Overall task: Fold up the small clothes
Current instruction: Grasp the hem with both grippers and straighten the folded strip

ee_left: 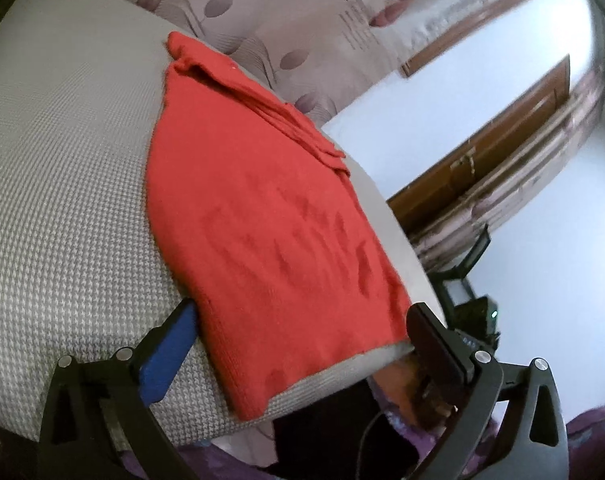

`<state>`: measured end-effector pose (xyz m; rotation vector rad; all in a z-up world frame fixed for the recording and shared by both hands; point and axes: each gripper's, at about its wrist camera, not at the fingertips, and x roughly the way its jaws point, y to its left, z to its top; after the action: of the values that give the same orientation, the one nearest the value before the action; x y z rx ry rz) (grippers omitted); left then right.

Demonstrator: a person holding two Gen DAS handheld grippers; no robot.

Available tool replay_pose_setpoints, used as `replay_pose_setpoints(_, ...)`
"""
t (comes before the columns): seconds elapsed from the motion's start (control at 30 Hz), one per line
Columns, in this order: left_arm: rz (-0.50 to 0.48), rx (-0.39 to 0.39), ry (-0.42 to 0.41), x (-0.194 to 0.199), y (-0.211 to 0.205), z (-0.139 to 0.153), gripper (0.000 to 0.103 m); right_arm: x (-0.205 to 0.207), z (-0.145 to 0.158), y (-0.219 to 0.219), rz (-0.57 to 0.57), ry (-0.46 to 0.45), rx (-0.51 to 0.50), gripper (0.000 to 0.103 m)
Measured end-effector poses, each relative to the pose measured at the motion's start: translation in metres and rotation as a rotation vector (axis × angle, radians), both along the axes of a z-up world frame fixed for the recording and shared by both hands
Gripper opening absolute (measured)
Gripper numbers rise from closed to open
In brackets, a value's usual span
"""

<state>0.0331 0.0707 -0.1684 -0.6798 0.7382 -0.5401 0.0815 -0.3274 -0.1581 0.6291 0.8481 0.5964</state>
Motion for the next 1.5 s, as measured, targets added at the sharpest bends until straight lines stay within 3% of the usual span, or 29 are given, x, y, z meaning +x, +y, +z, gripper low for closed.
replay_pose_setpoints(0.17, 0.014, -0.014, 0.020, -0.001, 0.000, 0.000, 0.101, 0.005, -0.002, -0.003, 0.005, 0.038, 0.152, 0.052)
replay_pose_setpoints(0.23, 0.030, -0.048, 0.015, -0.002, 0.004, -0.003, 0.097, 0.006, 0.002, 0.003, 0.011, 0.029, 0.125, 0.055)
replay_pose_setpoints(0.27, 0.052, -0.070, 0.017, -0.003, 0.007, -0.005, 0.072, 0.007, 0.003, 0.006, 0.007, 0.029, 0.101, 0.051)
replay_pose_setpoints(0.3, 0.060, -0.087, 0.048, 0.000, 0.009, -0.012, 0.026, 0.008, 0.003, 0.006, -0.006, 0.039, 0.085, 0.037)
replay_pose_setpoints(0.33, 0.065, -0.084, 0.091, 0.004, 0.010, -0.020, 0.007, 0.012, 0.001, 0.005, -0.026, 0.066, 0.056, 0.023)
replay_pose_setpoints(0.37, 0.079, -0.089, 0.136, 0.007, 0.013, -0.030, 0.006, 0.015, -0.004, 0.004, -0.034, 0.100, 0.035, 0.007)
replay_pose_setpoints(0.4, 0.090, -0.145, 0.137, 0.005, 0.019, -0.037, 0.006, 0.016, -0.008, -0.001, -0.036, 0.110, 0.076, 0.007)
replay_pose_setpoints(0.43, 0.093, -0.153, 0.136, 0.004, 0.020, -0.037, 0.006, 0.015, -0.009, -0.003, -0.037, 0.112, 0.088, 0.007)
replay_pose_setpoints(0.6, 0.091, -0.068, 0.077, 0.000, 0.013, -0.020, 0.006, 0.005, 0.000, -0.007, -0.040, 0.080, 0.121, 0.007)
replay_pose_setpoints(0.73, 0.099, -0.066, 0.073, -0.002, 0.016, -0.016, 0.006, -0.003, 0.008, -0.018, -0.052, 0.056, 0.170, 0.007)
replay_pose_setpoints(0.83, 0.085, 0.034, 0.060, -0.004, 0.011, -0.011, 0.006, -0.006, 0.010, -0.024, -0.064, 0.051, 0.149, 0.007)
replay_pose_setpoints(0.9, 0.078, 0.064, 0.091, -0.003, 0.010, -0.013, 0.019, -0.004, 0.005, -0.023, -0.059, 0.063, 0.134, 0.007)
replay_pose_setpoints(0.93, 0.071, 0.047, 0.105, -0.003, 0.013, -0.016, 0.022, -0.004, 0.005, -0.022, -0.056, 0.062, 0.115, 0.007)
replay_pose_setpoints(1.03, 0.053, 0.002, 0.101, -0.003, 0.017, -0.015, 0.044, -0.003, 0.003, -0.016, -0.018, 0.060, 0.123, 0.011)
replay_pose_setpoints(1.1, 0.026, 0.040, 0.078, -0.002, 0.006, -0.006, 0.068, -0.001, 0.003, -0.015, -0.032, 0.057, 0.108, 0.015)
replay_pose_setpoints(1.17, -0.004, 0.098, 0.052, 0.000, -0.008, 0.002, 0.085, 0.002, 0.002, -0.015, -0.025, 0.061, 0.127, 0.023)
replay_pose_setpoints(1.23, -0.006, 0.133, 0.032, 0.001, -0.017, 0.005, 0.090, 0.005, 0.002, -0.013, -0.034, 0.058, 0.109, 0.030)
replay_pose_setpoints(1.33, 0.015, 0.173, 0.007, -0.001, -0.025, 0.006, 0.085, 0.012, 0.000, -0.007, -0.024, 0.061, 0.096, 0.030)
replay_pose_setpoints(1.37, 0.025, 0.181, 0.009, -0.002, -0.025, 0.006, 0.064, 0.014, -0.001, -0.004, -0.021, 0.060, 0.101, 0.030)
replay_pose_setpoints(1.4, 0.030, 0.205, 0.030, 0.001, -0.026, 0.004, 0.020, 0.015, -0.001, -0.003, -0.016, 0.059, 0.092, 0.027)
replay_pose_setpoints(1.43, 0.031, 0.232, 0.057, 0.004, -0.025, 0.000, 0.008, 0.017, -0.002, -0.001, -0.014, 0.064, 0.065, 0.021)
replay_pose_setpoints(1.47, 0.041, 0.234, 0.079, 0.005, -0.022, -0.004, 0.008, 0.018, -0.003, 0.001, -0.015, 0.076, 0.042, 0.008)
replay_pose_setpoints(1.5, 0.051, 0.218, 0.073, 0.003, -0.019, -0.005, 0.008, 0.019, -0.004, 0.002, -0.012, 0.086, 0.039, 0.008)
